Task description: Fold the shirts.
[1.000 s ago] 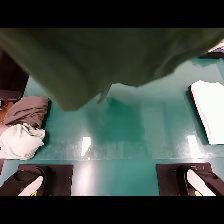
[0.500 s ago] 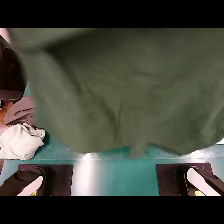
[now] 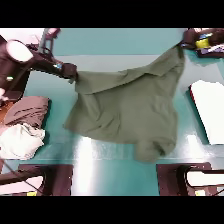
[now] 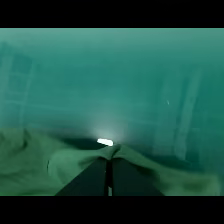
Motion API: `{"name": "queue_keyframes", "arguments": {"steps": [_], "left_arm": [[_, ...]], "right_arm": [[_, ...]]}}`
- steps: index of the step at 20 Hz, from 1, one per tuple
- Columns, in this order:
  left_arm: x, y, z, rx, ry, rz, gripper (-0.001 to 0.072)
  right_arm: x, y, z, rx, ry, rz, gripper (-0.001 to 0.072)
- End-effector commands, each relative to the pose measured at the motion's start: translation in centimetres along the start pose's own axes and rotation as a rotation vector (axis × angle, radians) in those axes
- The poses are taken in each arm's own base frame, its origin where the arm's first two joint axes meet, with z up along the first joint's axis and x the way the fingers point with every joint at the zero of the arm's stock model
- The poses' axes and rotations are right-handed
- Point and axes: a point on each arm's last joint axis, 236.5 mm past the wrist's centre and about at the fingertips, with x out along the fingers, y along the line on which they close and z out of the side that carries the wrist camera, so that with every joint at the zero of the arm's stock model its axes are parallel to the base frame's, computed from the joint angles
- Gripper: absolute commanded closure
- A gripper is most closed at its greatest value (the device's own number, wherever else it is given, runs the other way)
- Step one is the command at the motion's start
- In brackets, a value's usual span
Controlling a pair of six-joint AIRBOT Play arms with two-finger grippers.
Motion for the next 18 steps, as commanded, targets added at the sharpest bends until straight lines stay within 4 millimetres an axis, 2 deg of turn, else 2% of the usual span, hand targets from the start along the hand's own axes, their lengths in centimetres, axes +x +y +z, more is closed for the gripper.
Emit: {"name": "queue_keyframes", "arguments": {"steps": [1, 2, 3, 4, 6, 7, 8, 9, 11, 13, 18], "left_arm": [[5.1, 2.9, 0.4, -0.026, -0.017, 0.038, 0.0685], [5.0, 3.2, 0.9, -0.024, -0.032, 0.045, 0.0569], [4.6, 3.5, 1.4, -0.038, -0.041, 0.049, 0.0335], [3.8, 4.1, 1.7, -0.048, -0.038, 0.053, 0.0283], [1.7, 6.0, 1.3, -0.076, 0.015, 0.061, 0.0282], [0.4, 7.0, 0.6, -0.095, 0.062, 0.063, 0.0282], [-1.2, 8.0, -0.6, -0.095, 0.12, 0.061, 0.0282], [-2.6, 8.9, -1.7, -0.094, 0.166, 0.059, 0.0283], [-4.8, 10.1, -4.5, -0.135, 0.244, 0.039, 0.0282], [-5.5, 9.6, -7.6, -0.191, 0.284, -0.025, 0.0282], [-4.2, 7.6, -19.8, -0.321, 0.406, -0.045, 0.0283]], "right_arm": [[6.2, -0.6, -0.4, 0.02, 0.002, -0.019, 0.0688], [6.4, -0.5, -0.2, 0.02, -0.003, -0.017, 0.0661], [6.3, -0.4, 0.2, 0.024, -0.006, -0.009, 0.0457], [5.8, -0.6, 0.5, 0.03, -0.006, -0.006, 0.0306], [3.9, -1.3, 0.0, 0.035, 0.038, -0.015, 0.0306], [2.7, -1.6, -0.8, 0.033, 0.079, -0.02, 0.0333], [1.3, -1.9, -2.1, 0.0, 0.136, -0.022, 0.0407], [-0.1, -2.0, -3.5, -0.02, 0.192, -0.018, 0.0407], [-2.4, -0.7, -7.0, -0.056, 0.298, 0.056, 0.0407], [-3.8, 0.3, -10.7, -0.039, 0.373, 0.12, 0.0407], [-4.6, 0.5, -18.6, 0.028, 0.448, 0.135, 0.0406]]}}
